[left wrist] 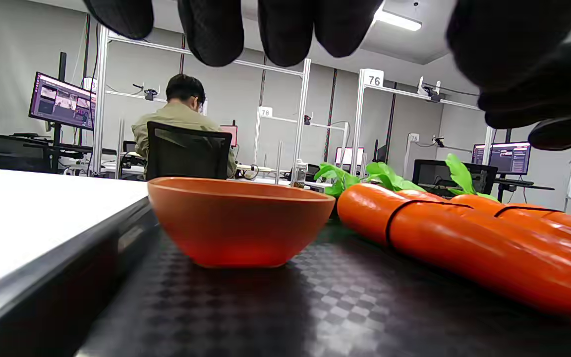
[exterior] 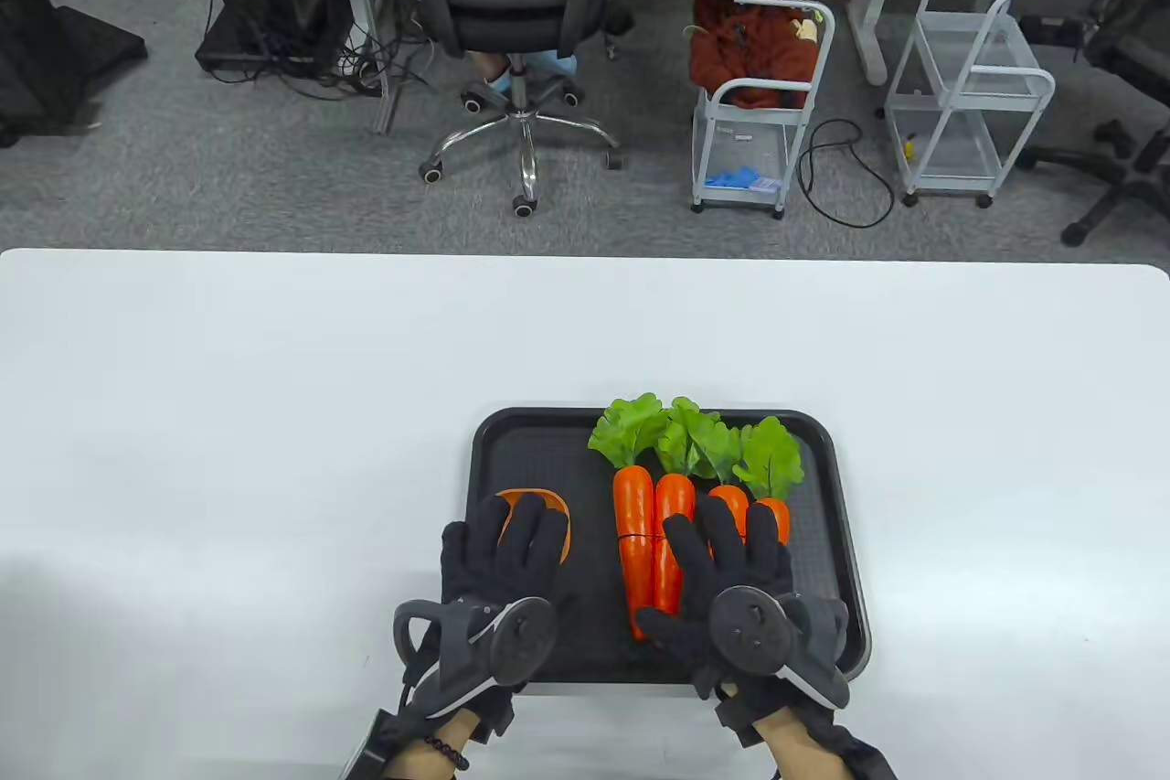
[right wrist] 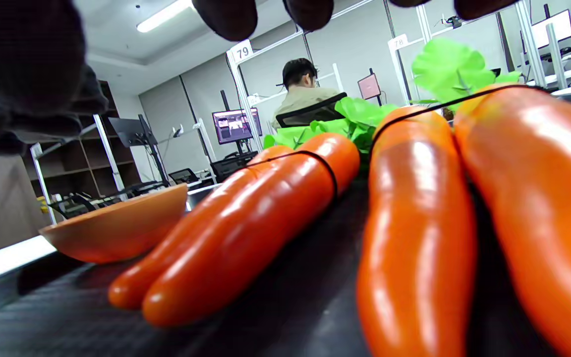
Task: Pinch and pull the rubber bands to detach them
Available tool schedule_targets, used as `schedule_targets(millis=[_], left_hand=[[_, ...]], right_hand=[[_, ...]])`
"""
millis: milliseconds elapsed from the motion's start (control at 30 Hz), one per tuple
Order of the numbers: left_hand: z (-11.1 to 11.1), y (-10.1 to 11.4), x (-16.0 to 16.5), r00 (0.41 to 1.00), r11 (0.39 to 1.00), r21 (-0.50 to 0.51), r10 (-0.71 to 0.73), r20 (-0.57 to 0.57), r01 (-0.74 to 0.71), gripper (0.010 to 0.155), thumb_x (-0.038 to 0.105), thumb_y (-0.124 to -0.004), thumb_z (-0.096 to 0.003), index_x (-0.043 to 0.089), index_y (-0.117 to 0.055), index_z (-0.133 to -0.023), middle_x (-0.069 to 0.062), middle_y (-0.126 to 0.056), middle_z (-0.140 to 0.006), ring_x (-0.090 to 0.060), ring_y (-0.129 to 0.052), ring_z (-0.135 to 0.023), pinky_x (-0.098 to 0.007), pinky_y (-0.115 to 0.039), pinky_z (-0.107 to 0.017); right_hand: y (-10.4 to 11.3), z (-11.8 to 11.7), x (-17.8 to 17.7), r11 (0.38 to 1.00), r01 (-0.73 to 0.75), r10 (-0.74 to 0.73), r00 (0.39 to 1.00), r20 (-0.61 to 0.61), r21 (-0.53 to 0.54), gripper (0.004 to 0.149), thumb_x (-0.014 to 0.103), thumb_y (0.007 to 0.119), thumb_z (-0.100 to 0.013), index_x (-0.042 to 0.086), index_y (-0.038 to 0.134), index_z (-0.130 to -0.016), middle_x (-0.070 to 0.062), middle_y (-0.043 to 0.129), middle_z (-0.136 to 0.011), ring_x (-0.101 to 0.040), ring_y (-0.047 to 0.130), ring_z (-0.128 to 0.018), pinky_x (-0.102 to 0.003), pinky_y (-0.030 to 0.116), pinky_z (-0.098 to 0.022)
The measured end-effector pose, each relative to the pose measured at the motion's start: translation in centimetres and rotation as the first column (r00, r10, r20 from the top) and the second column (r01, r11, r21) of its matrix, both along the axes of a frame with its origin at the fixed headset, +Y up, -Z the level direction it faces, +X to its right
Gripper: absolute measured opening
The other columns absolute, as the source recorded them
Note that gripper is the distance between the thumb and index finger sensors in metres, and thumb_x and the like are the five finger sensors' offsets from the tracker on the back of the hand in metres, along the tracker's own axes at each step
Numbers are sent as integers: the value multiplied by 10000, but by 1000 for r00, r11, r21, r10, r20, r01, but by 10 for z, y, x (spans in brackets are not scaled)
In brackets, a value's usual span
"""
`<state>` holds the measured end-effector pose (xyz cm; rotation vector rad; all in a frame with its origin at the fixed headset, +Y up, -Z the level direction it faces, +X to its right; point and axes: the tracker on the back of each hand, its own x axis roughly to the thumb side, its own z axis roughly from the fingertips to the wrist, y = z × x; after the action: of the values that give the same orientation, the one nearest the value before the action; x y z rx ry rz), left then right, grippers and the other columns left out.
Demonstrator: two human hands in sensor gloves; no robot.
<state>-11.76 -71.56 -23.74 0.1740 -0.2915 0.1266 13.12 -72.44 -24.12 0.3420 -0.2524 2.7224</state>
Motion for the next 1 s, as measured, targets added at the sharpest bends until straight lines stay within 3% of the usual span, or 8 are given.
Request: schedule_targets(millis=[300,733,1000], left_hand=[[-2,-1,-4,999,999,-27,43,5,-42,782,675,-670,-468,291,-518,-1132,-75,-540,-1283,-470,-598,-1139,-736,-517,-744],[-3,1,-9,997,996,-31,79,15,-79,777,668,-675,-470,280,-538,-1129,-87,-566,-1274,-473,-623,-1124,-729,-532,-742],[-3,2,-14,995,995,-30,101,13,-100,778,667,-676,-470,274,-543,-1128,-88,-575,-1270,-470,-637,-1118,-723,-542,-742]], right_hand=[[5,-20,-15,992,-50,56,997,47,-118,848,618,888,-417,235,554,-1095,-198,487,-1145,-653,545,-944,-647,656,-607],[2,-62,-53,943,-181,225,965,135,-280,872,634,878,-423,231,517,-1106,-214,446,-1147,-667,593,-908,-618,707,-578],[-3,-79,-70,904,-275,343,923,174,-327,864,643,862,-431,265,487,-1111,-226,431,-1143,-632,663,-881,-575,769,-527]])
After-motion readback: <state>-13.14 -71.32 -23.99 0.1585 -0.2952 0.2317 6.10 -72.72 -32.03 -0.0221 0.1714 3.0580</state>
